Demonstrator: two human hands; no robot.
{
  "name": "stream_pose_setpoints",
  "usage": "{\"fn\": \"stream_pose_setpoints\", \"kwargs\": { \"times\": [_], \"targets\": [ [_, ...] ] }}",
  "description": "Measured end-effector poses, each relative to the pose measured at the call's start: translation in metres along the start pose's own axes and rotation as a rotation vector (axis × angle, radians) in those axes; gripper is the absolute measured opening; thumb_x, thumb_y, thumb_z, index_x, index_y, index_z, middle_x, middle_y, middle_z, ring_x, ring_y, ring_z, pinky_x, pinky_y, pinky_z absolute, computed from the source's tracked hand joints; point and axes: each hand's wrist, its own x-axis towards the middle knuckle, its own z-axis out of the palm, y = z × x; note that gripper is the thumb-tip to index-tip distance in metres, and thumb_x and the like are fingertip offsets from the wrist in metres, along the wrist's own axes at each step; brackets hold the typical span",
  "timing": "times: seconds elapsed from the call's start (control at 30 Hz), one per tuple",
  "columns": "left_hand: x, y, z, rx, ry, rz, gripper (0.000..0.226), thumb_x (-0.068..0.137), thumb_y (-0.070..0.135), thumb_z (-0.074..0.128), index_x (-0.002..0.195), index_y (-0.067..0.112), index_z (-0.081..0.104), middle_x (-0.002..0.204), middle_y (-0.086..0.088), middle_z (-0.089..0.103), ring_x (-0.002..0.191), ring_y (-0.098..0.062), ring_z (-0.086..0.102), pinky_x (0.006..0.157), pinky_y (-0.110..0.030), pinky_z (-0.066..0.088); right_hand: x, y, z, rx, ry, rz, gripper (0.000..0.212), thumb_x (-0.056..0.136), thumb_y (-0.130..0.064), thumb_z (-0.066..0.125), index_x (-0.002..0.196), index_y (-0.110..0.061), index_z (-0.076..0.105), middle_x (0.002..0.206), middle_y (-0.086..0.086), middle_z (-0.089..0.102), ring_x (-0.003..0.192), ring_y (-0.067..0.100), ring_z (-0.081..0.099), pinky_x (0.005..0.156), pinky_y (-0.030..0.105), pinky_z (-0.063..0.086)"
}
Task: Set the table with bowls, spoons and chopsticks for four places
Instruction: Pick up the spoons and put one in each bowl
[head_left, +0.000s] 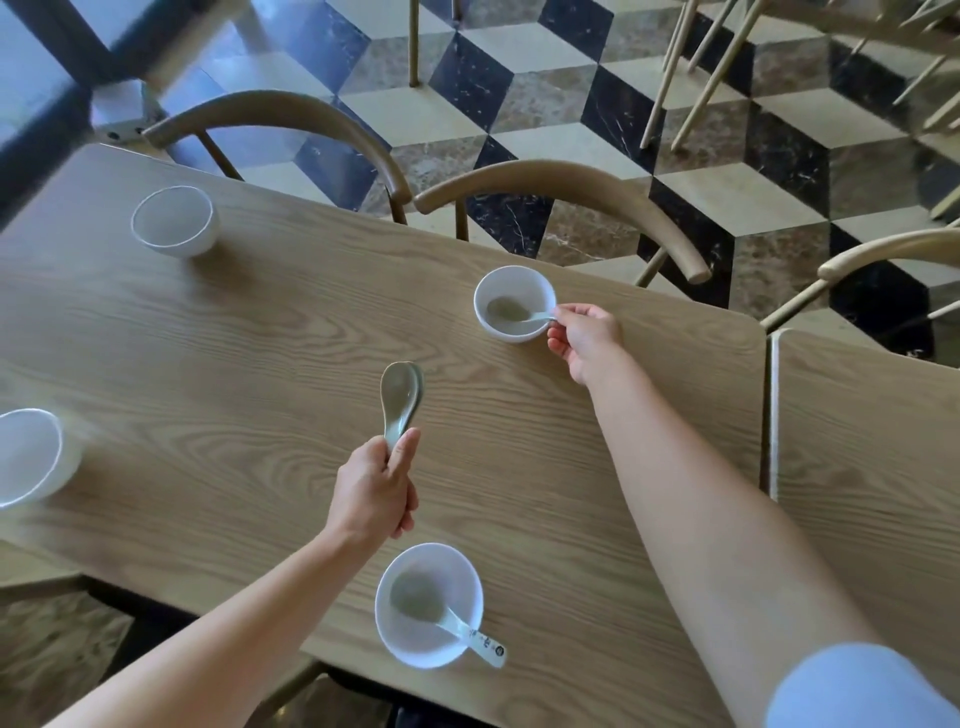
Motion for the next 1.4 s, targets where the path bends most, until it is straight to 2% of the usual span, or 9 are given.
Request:
{"fn": "stream_pose_setpoints", "kwargs": {
  "times": [0.07, 0.23, 0.43, 0.57, 0.77, 0.97, 1.13, 1.27, 1.4],
  "targets": [
    [-0.002, -0.003, -0.005, -0.001, 0.005, 0.008, 0.045, 0.101, 0.048, 0.051, 0.076, 0.011, 0.047, 0.046, -0.002, 0.061, 0.030, -0.016, 0.051, 0.031, -0.021, 0.034, -0.004, -0.002, -0.004, 0.050, 0.015, 0.006, 0.013, 0.092, 0.001, 0.063, 0.099, -0.009, 0.059, 0.086, 0.014, 0.065, 0.059, 0.016, 0.056, 0.052, 0.027, 0.051],
    [-0.014, -0.012, -0.010, 0.011, -0.016, 0.027, 0.047, 0.101, 0.048, 0.050, 0.075, 0.009, 0.047, 0.045, -0.001, 0.061, 0.030, -0.017, 0.050, 0.031, -0.020, 0.034, -0.032, 0.003, -0.023, 0.032, 0.013, 0.034, 0.061, 0.091, 0.007, 0.057, 0.146, -0.007, 0.036, 0.112, 0.019, 0.057, 0.068, 0.022, 0.059, 0.060, 0.031, 0.053],
    [-0.043, -0.023, -0.019, 0.015, -0.114, 0.072, 0.049, 0.102, 0.049, 0.047, 0.074, 0.009, 0.045, 0.041, -0.002, 0.058, 0.028, -0.016, 0.044, 0.033, -0.018, 0.033, -0.115, 0.037, -0.045, 0.054, -0.021, 0.020, 0.019, 0.091, 0.005, 0.052, 0.102, -0.008, 0.061, 0.083, 0.010, 0.063, 0.057, 0.019, 0.058, 0.049, 0.026, 0.046],
    [-0.067, -0.037, -0.031, -0.005, -0.164, 0.106, 0.047, 0.102, 0.050, 0.046, 0.074, 0.012, 0.041, 0.037, 0.002, 0.051, 0.028, -0.013, 0.040, 0.035, -0.020, 0.033, -0.186, 0.072, -0.043, 0.026, -0.069, -0.008, 0.020, 0.093, 0.003, 0.049, 0.086, -0.010, 0.062, 0.073, 0.007, 0.063, 0.051, 0.016, 0.051, 0.044, 0.022, 0.035],
    [-0.111, -0.069, -0.065, -0.015, -0.191, 0.130, 0.050, 0.100, 0.054, 0.047, 0.073, 0.013, 0.043, 0.062, -0.003, 0.046, 0.056, -0.023, 0.042, 0.052, -0.033, 0.034, -0.311, 0.141, -0.025, -0.041, -0.165, -0.024, 0.014, 0.093, -0.002, 0.054, 0.089, -0.007, 0.066, 0.074, 0.008, 0.064, 0.051, 0.015, 0.047, 0.045, 0.025, 0.030],
    [-0.170, -0.117, -0.135, -0.127, -0.320, 0.216, 0.044, 0.102, 0.044, 0.044, 0.068, 0.017, 0.050, 0.046, 0.012, 0.049, 0.043, -0.009, 0.042, 0.043, -0.029, 0.033, -0.433, 0.225, 0.017, -0.136, -0.340, -0.035, 0.015, 0.097, -0.021, 0.060, 0.098, -0.010, 0.069, 0.079, 0.001, 0.069, 0.058, 0.012, 0.051, 0.052, 0.025, 0.035],
    [-0.214, -0.166, -0.212, -0.054, -0.337, 0.239, 0.028, 0.077, 0.037, 0.035, 0.071, 0.014, 0.048, 0.061, 0.000, 0.045, 0.059, -0.021, 0.039, 0.056, -0.035, 0.031, -0.507, 0.281, 0.062, -0.155, -0.328, -0.061, 0.012, 0.095, -0.025, 0.064, 0.093, -0.013, 0.069, 0.077, -0.002, 0.065, 0.054, 0.010, 0.048, 0.048, 0.023, 0.033],
    [-0.238, -0.200, -0.263, -0.224, -0.441, 0.138, 0.026, 0.097, 0.027, 0.042, 0.077, 0.010, 0.048, 0.047, 0.004, 0.039, 0.039, -0.012, 0.031, 0.039, -0.022, 0.023, -0.549, 0.309, 0.102, -0.159, -0.310, -0.064, 0.010, 0.093, -0.021, 0.065, 0.087, -0.014, 0.068, 0.068, -0.001, 0.060, 0.048, 0.009, 0.044, 0.045, 0.021, 0.031],
    [-0.248, -0.223, -0.301, -0.151, -0.489, 0.149, 0.024, 0.106, 0.023, 0.041, 0.087, 0.011, 0.048, 0.054, 0.002, 0.049, 0.042, -0.012, 0.039, 0.040, -0.024, 0.030, -0.582, 0.323, 0.136, -0.193, -0.315, -0.087, 0.021, 0.093, -0.021, 0.066, 0.101, -0.002, 0.070, 0.059, -0.003, 0.063, 0.048, 0.010, 0.055, 0.063, 0.035, 0.038]
  ]
}}
